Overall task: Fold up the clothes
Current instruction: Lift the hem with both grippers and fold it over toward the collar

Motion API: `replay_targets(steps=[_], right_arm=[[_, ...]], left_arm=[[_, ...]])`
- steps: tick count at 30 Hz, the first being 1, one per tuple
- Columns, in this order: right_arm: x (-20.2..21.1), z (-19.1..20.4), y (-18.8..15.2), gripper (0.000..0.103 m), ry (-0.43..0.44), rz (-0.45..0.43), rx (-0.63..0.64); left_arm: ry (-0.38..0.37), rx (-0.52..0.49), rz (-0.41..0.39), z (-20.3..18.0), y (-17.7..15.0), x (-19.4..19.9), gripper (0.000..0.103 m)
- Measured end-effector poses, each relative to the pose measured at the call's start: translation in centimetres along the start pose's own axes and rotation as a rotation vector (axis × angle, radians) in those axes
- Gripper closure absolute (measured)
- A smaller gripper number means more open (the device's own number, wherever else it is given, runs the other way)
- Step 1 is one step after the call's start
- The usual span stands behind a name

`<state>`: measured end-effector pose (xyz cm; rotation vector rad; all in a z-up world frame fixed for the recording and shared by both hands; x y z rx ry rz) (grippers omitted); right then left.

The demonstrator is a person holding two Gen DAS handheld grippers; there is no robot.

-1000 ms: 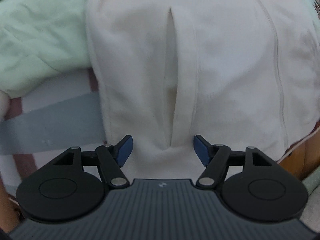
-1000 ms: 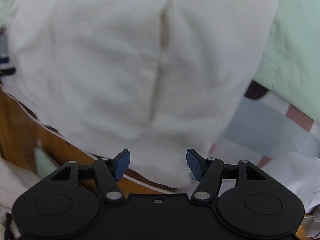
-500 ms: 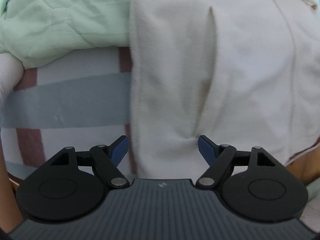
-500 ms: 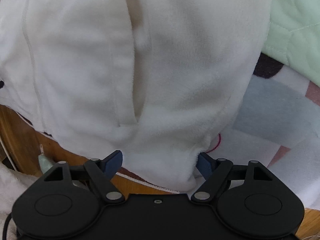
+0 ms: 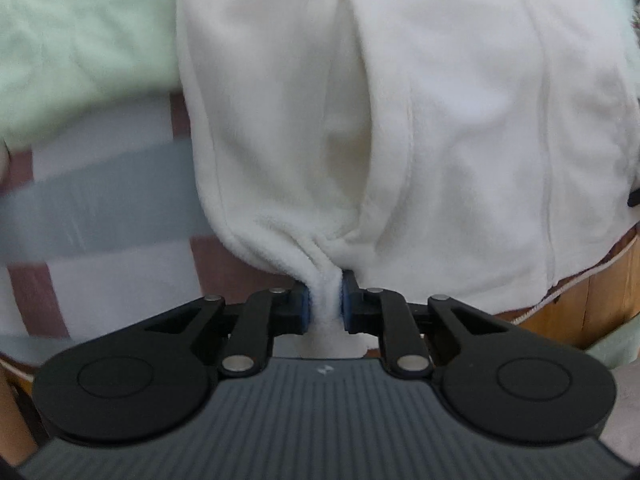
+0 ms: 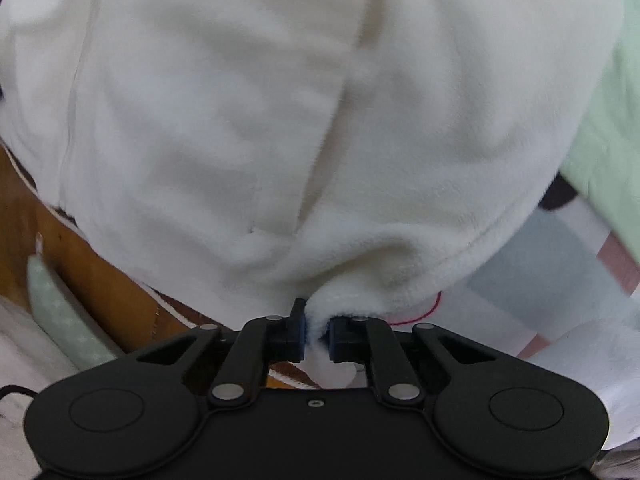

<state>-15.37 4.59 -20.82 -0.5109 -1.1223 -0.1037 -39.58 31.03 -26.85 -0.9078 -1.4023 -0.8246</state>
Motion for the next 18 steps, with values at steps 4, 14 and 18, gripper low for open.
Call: replay_targets(steps=[4,14,18], right_arm=[[2.6,0.7,0.3,0.093,0.039,-0.098,0.029],[17.2,-1.8,1.6,0.095,0.130,-0.546,-0.041],[18.3,-2.5,1.6,0.095,0.114,-0.677,-0.043]], left_arm=[[-0.024,0.005,-0.029,-0.3,0.4,1.8,0.089],[-0.089,0.026,-0.270,-0.5,5.3,10.6,0.090],[-0.059,0.069,-0.325,-1.7,8.7,13.7,0.090]])
Point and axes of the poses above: each gripper's, at about its wrist camera, not at the fingertips, and x roughly against the way its jaws point, z to its left, y to its top, the point moved 5 cm from there along -x, roughly the way its jaws point, and after that the axes turned 7 degrees about y, right-handed, at the moved point
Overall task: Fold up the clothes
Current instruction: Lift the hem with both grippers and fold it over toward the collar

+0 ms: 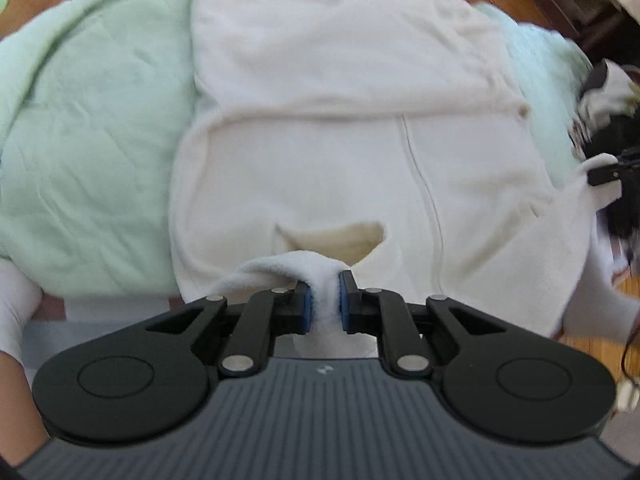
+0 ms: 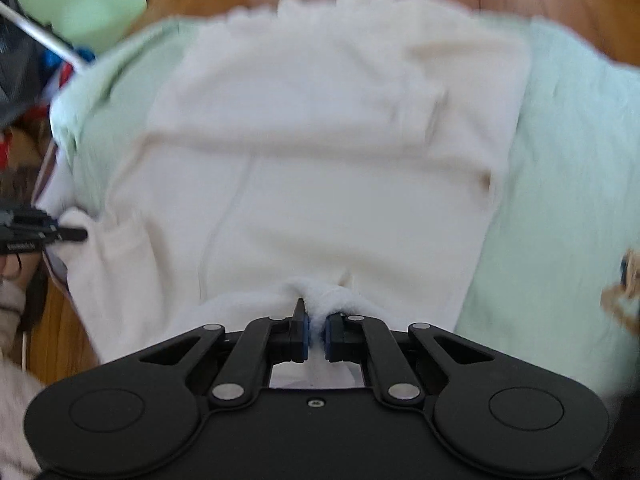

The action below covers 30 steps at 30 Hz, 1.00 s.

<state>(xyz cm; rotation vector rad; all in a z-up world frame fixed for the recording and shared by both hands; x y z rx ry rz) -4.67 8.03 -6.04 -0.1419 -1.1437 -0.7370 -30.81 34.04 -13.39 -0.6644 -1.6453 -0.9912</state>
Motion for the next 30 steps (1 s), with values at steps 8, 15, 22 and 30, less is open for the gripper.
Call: replay_targets(steps=[8,15,22,30], right_arm=[[4.2,0.9,4.1,0.095,-0.060,-0.172,0.032],[5.3,0.3,7.3,0.095,-0.105,-0.331,-0.027],[5.7,-2.0,11.5,0.095,-0.133,-0.409,-0.094],[0.1,-6.6,18.4,0.095,-0.404,-0.185,-0.182]], left_arm=[[0.054,-0.028,-0.095,-2.0,6.1,0.7,0.091],[0.156,-0.030,-0.247,-3.0,9.4,1.9,0.091],[0.231,0.065,-0.332,-3.9,12.5,0.9,0.091],[0.384,0.105,-0.486,-2.0,19.7,-4.5,0.091]])
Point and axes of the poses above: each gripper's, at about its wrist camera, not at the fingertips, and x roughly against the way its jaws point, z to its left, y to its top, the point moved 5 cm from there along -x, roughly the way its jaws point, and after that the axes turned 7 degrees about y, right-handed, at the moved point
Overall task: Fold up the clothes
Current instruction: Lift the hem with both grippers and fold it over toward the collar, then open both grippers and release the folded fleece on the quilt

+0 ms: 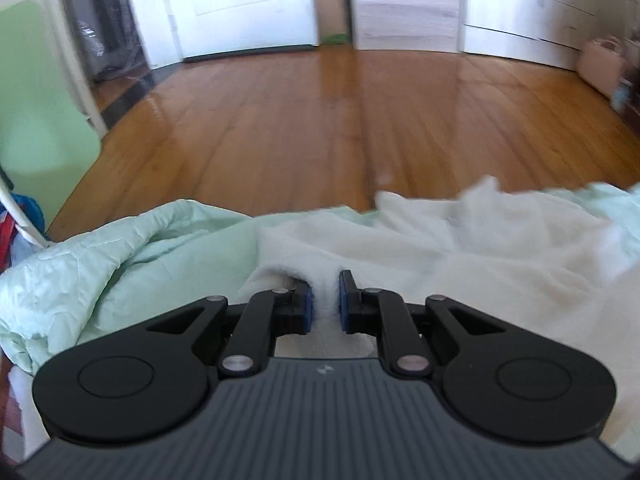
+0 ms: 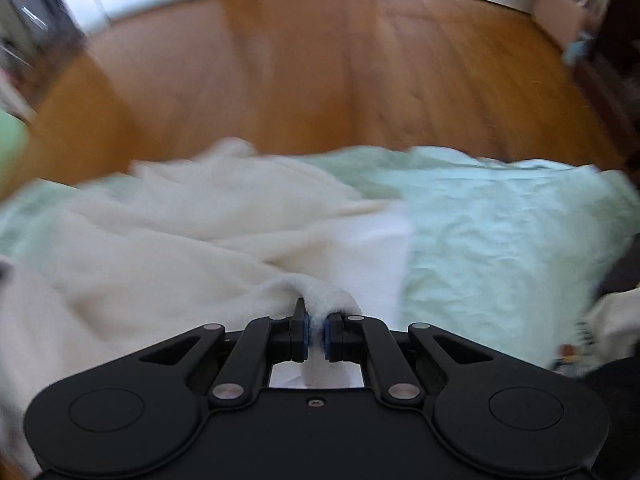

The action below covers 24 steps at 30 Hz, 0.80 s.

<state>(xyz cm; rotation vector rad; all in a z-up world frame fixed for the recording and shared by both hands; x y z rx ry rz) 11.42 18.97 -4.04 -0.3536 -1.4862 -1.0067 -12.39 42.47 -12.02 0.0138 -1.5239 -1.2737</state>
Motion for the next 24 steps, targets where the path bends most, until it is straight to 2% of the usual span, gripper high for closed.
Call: replay_targets(steps=[2,5,7,9,12,14,15,18,19,20,22,24], right_arm=[[-1.5,0.4,0.9,0.095,-0.024,-0.019,0.033],[-2.2,0.4,1.4,0.095,0.006,-0.106,0.037],[-2.5,-0.1,0.8,0.095,0.014,-0.141,0.024],[-2.9,-0.4,0.6,0.095,0.010,-0.174,0.048],[-4.4,-1.2,1.7,0.095,-0.013,-0.184,0.045],[-5.6,-2.1,2.6,0.092,0.025,-0.186,-0.001],[-6.0,-2.6,2.7,0.092,0.049,-0.192,-0.034],[-6.4,-3.8,2.4,0.085,0.131,-0.222,-0.155],[-6.2,-4.0,2.3,0.083,0.170,-0.239,-0.187],[-5.9,-4.2,2.2,0.077,0.229,-0.266,-0.217],[-5.0,-4.7,2.2,0.076,0.341,-0.326,-0.290],[-4.1,-5.5,2.0,0.072,0.405,-0.392,-0.385]], left_arm=[[0.009,0.034,-0.001,0.9,0.1,-2.4,0.091],[0.041,0.083,-0.040,2.8,0.0,-4.5,0.091],[0.013,0.130,-0.052,3.7,0.3,-5.6,0.091],[-0.014,0.162,-0.030,3.7,0.6,-6.8,0.091],[-0.029,0.133,0.034,2.5,1.4,-9.4,0.086],[-0.013,0.123,0.072,2.2,1.6,-10.9,0.085],[-0.027,0.133,0.080,2.3,1.6,-11.4,0.085],[-0.135,0.226,0.053,3.9,0.9,-11.4,0.078],[-0.176,0.262,0.040,4.5,0.5,-11.2,0.063],[-0.197,0.271,0.045,4.9,0.0,-11.2,0.053],[-0.215,0.255,0.044,5.4,-0.7,-10.9,0.053],[-0.210,0.210,0.006,5.9,-0.7,-10.0,0.053]])
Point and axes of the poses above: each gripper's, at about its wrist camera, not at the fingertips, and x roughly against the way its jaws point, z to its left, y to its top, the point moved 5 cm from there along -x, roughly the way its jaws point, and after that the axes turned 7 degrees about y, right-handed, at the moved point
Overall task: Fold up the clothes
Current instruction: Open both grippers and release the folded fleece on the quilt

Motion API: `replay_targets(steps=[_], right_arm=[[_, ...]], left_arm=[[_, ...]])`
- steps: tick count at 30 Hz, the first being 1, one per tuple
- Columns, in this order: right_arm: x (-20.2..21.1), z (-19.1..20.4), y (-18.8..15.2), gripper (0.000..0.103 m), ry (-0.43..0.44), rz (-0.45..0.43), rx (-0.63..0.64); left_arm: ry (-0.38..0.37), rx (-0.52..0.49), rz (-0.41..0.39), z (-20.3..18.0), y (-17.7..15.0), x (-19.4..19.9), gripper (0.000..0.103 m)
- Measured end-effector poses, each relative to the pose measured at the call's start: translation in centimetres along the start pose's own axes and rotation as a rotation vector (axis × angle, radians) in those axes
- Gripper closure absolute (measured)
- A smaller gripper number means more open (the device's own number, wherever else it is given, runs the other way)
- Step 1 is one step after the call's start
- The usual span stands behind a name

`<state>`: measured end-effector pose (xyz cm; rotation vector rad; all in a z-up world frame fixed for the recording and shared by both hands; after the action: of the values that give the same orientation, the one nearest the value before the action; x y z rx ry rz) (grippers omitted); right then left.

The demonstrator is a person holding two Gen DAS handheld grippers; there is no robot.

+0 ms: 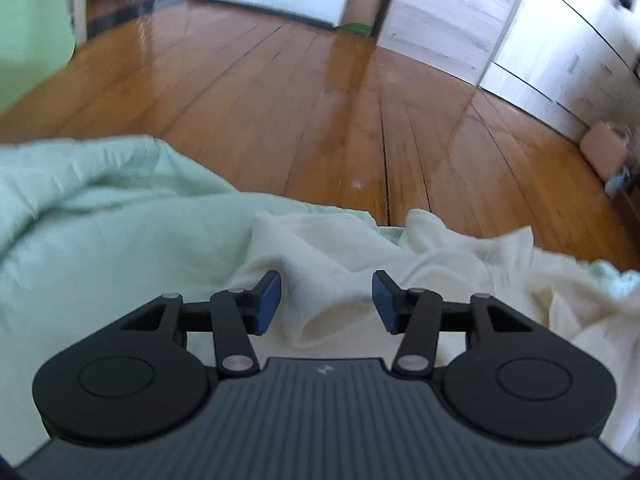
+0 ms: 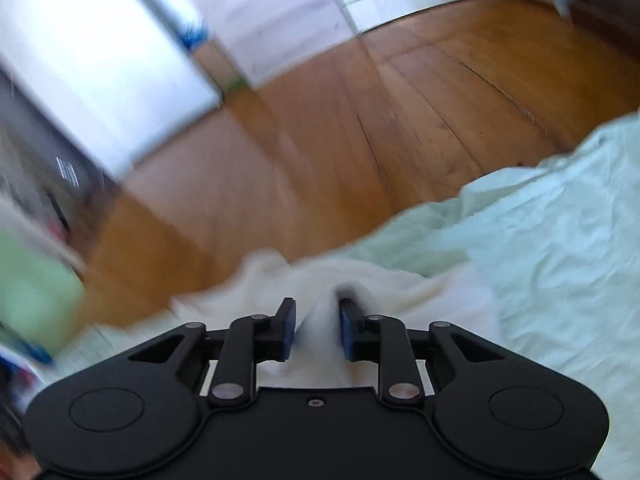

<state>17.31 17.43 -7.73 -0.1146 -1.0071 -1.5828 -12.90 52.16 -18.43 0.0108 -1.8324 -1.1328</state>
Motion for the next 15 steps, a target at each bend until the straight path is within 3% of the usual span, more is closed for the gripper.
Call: replay_targets(steps=[2,5,10,13,15], right_arm=[[1.3,0.0,0.0,0.072,0.011,-0.085,-0.016],[2.8,0.5,-0.4,0.066,-0.046,-0.145,0.077],[4.6,0.8,-2.6,0.065,-0.215,-0.164,0.350],[5.2,-0.7,-5.0,0.065,-0.205,-0.161,0.383],[5.0,-1.6,-6.3,0.065,-0.203,-0.115,0.395]], left_arm=[[-0.008,-0.028,-0.048,0.3,0.6,1.4,0.052],[-0.051,-0.035,-0.093,0.8,1.4,3.3,0.046],[0.054,-0.142,-0.169,-0.5,-3.0,5.2,0.046],[0.058,-0.169,-0.082,-1.6,-5.7,3.9,0.046],[0.034,-0.189,-0.056,-2.1,-6.5,3.4,0.046]])
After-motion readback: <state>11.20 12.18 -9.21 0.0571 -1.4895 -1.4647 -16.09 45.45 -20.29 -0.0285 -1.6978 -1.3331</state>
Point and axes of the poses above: each gripper's, at about its wrist camera, not at the fingertips, and x roughly against the way its jaws point, z to its left, y to its top, the point moved 5 cm from there along -x, roughly the way its jaws point, and after that the axes turned 7 degrees about y, right-handed, at the moved point
